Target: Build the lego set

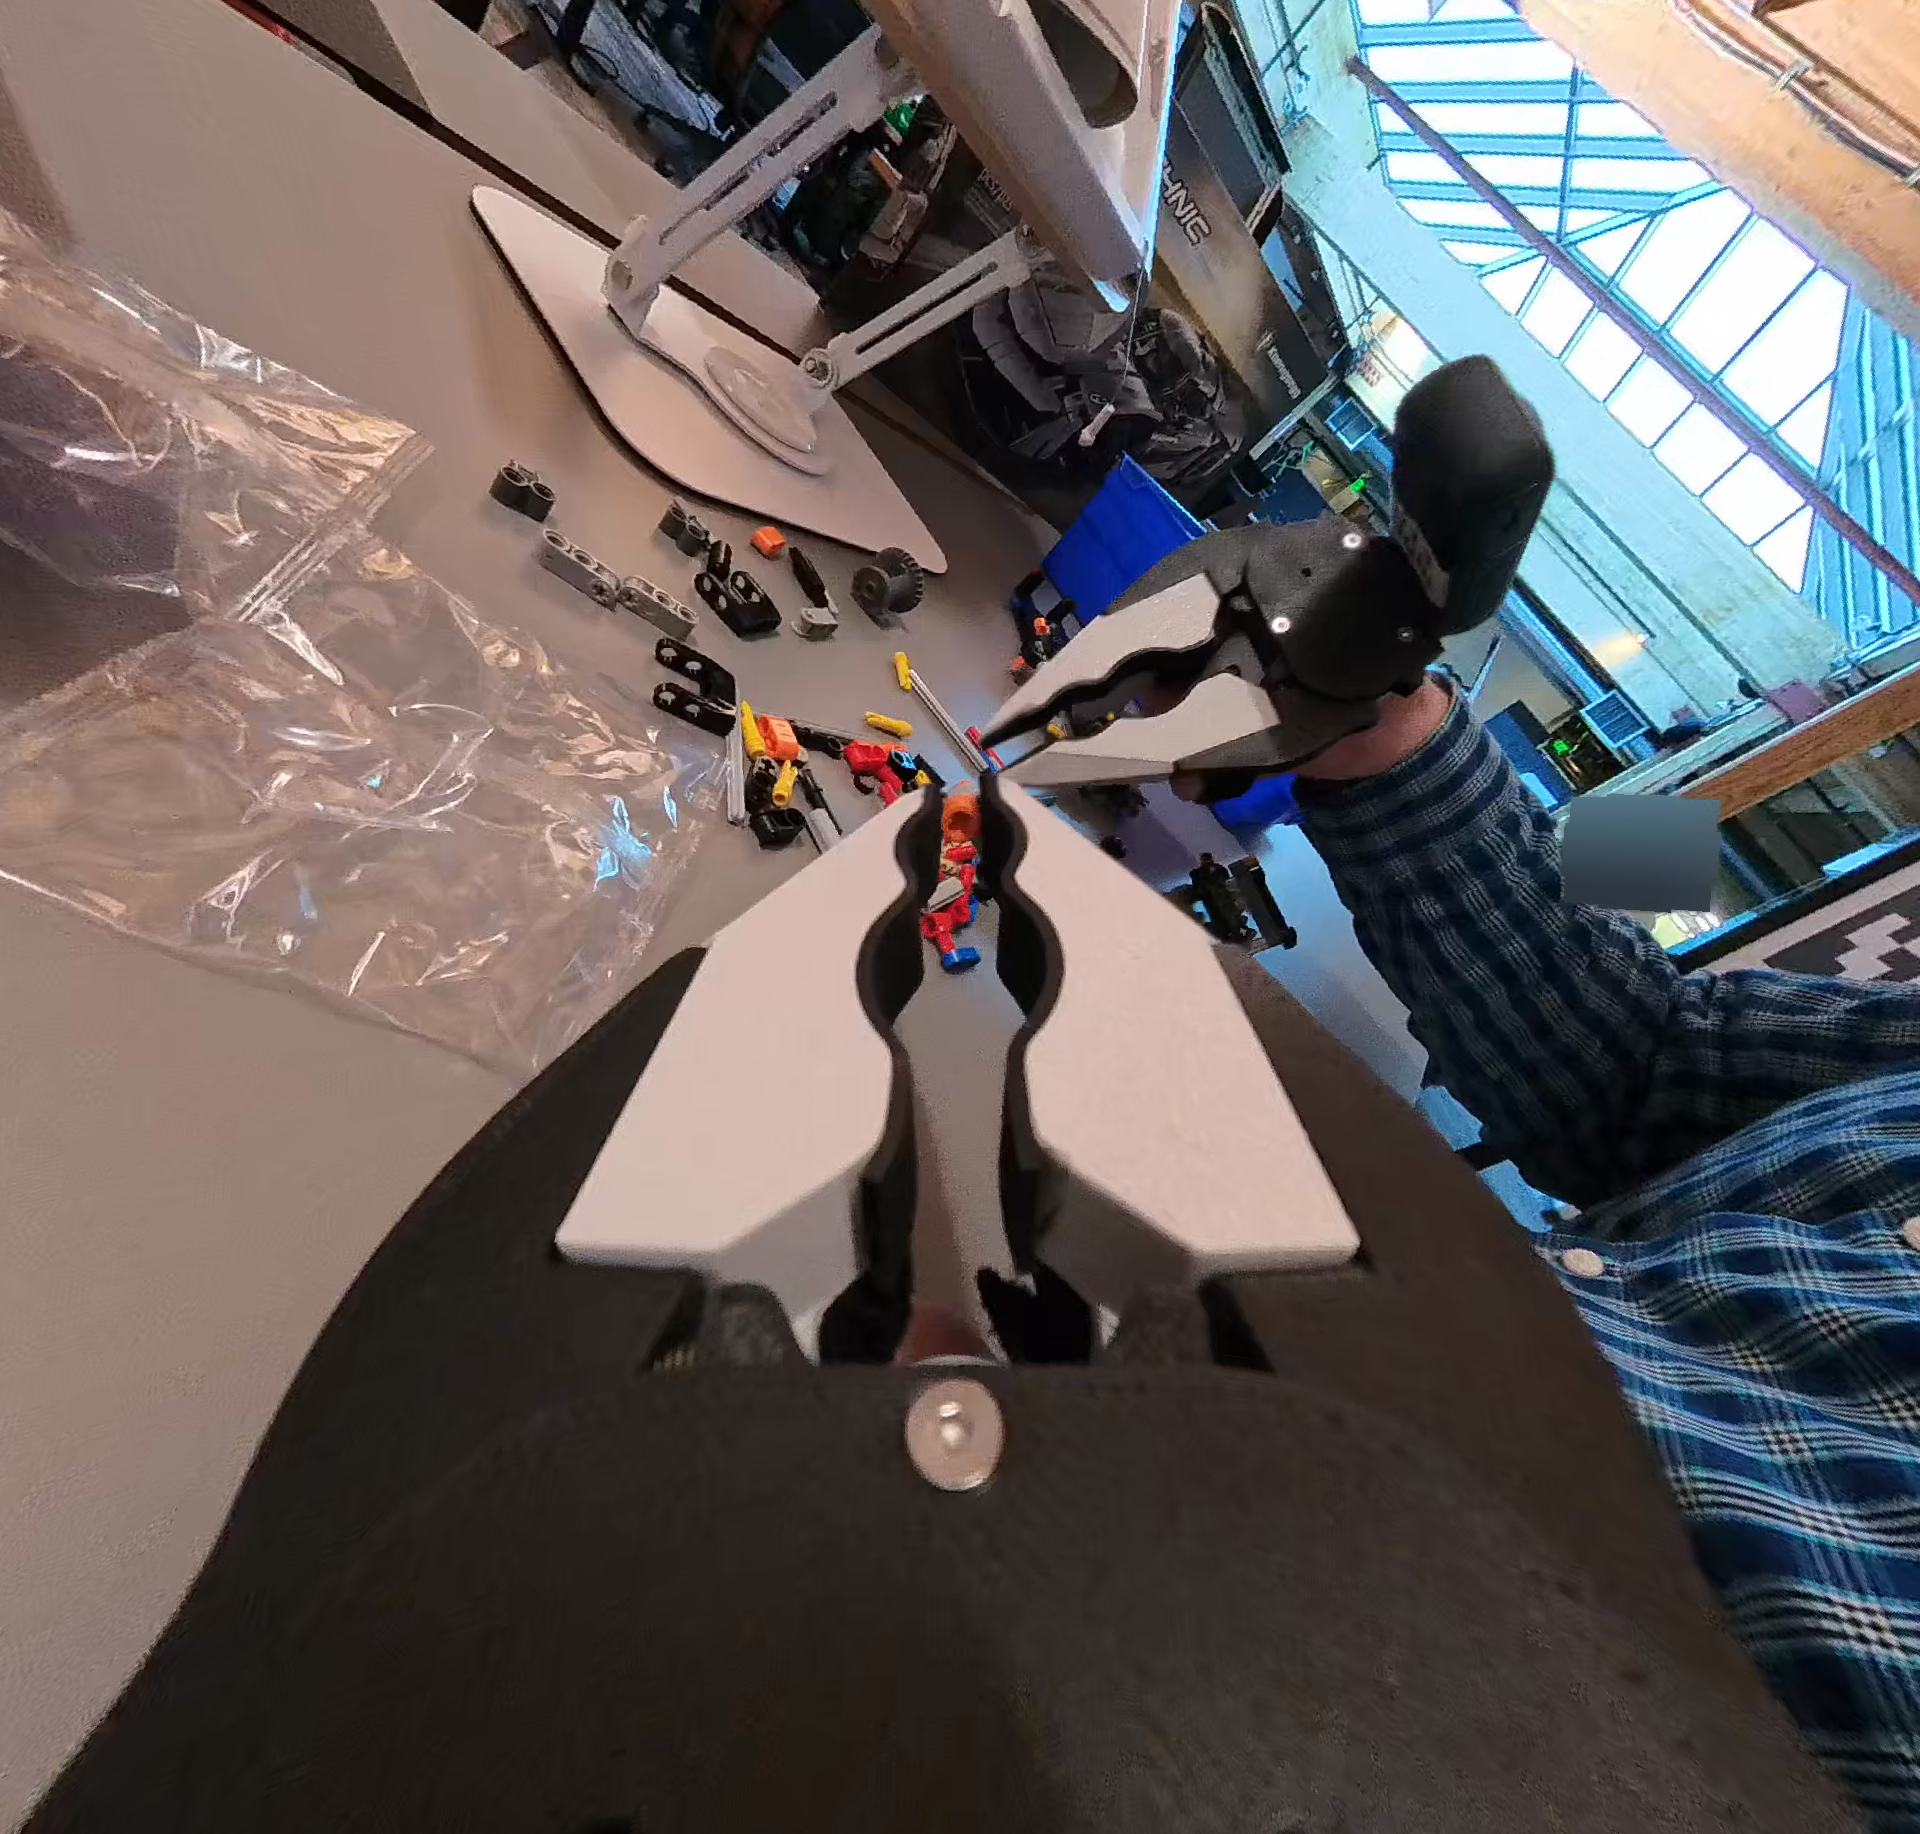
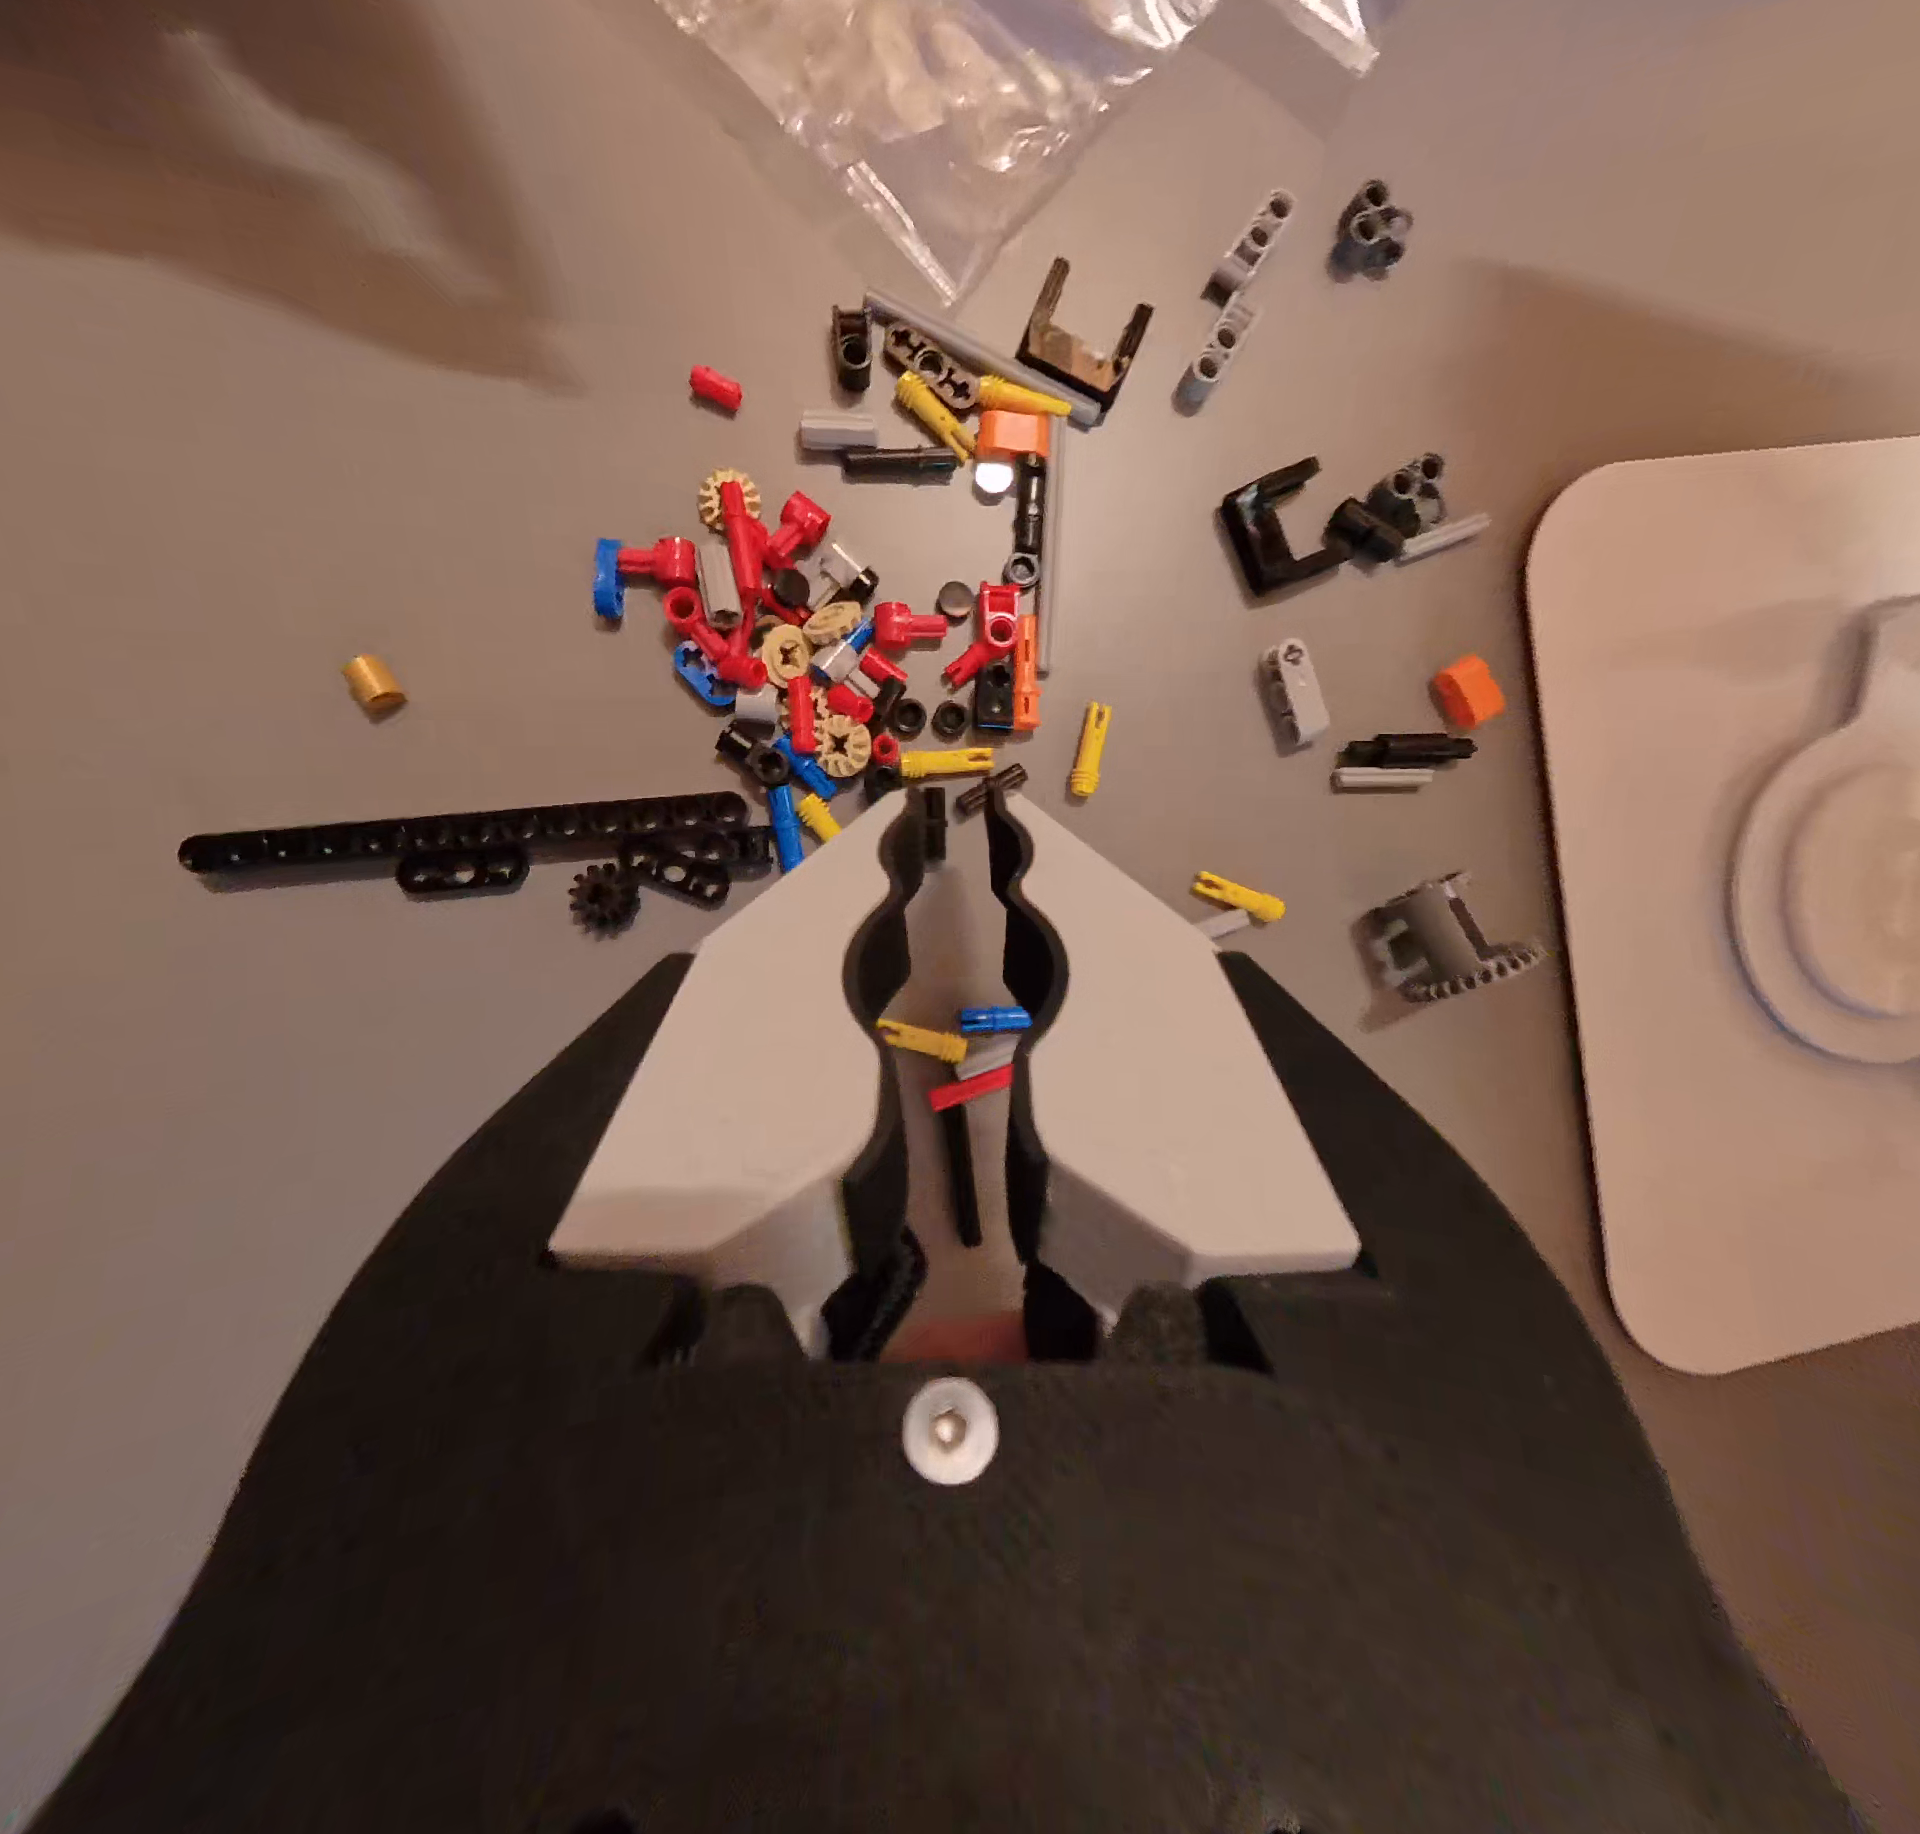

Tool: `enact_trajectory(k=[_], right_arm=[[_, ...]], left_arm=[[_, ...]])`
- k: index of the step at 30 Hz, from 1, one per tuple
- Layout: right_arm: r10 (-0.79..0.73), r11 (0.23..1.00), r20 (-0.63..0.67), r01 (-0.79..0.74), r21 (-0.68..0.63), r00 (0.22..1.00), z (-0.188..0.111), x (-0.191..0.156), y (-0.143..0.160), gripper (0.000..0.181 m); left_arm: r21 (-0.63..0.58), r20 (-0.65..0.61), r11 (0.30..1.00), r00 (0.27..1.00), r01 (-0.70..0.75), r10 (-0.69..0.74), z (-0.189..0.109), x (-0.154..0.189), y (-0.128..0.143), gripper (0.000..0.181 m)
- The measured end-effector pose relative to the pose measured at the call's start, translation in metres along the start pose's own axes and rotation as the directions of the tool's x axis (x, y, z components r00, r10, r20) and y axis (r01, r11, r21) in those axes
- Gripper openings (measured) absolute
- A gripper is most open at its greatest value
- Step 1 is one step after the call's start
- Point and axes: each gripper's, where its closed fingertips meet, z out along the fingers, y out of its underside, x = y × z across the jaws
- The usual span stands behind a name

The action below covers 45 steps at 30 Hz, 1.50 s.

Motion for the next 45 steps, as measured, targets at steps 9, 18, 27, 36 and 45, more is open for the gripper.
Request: enact_trajectory(k=[9,18,27,36,45], right_arm=[[-0.028,0.992,-0.005,0.027,-0.124,1.000,0.004,0.006,0.028,0.009],[-0.012,0.996,0.008,0.012,-0.087,1.000,-0.013,0.004,0.029,0.007],[0.009,1.000,0.069,-0.008,-0.025,0.998,-0.020,-0.013,0.024,0.008],[-0.046,0.999,0.084,0.045,0.011,0.995,0.000,-0.033,0.000,0.008],[0.041,0.999,0.000,-0.041,-0.007,0.999,-0.012,-0.007,0.016,0.006]], left_arm=[[-0.008,-0.013,1.000,1.000,0.014,-0.014,0.001,0.000,0.001,0.004],[-0.016,-0.010,1.000,1.000,0.012,-0.012,0.002,0.000,0.002,0.004],[-0.017,-0.004,1.000,1.000,0.013,-0.013,0.003,-0.001,0.002,0.004],[-0.023,0.004,1.000,1.000,0.009,-0.009,0.003,-0.002,0.003,0.004],[-0.016,-0.007,1.000,1.000,0.022,-0.023,0.002,-0.002,0.002,0.004]])
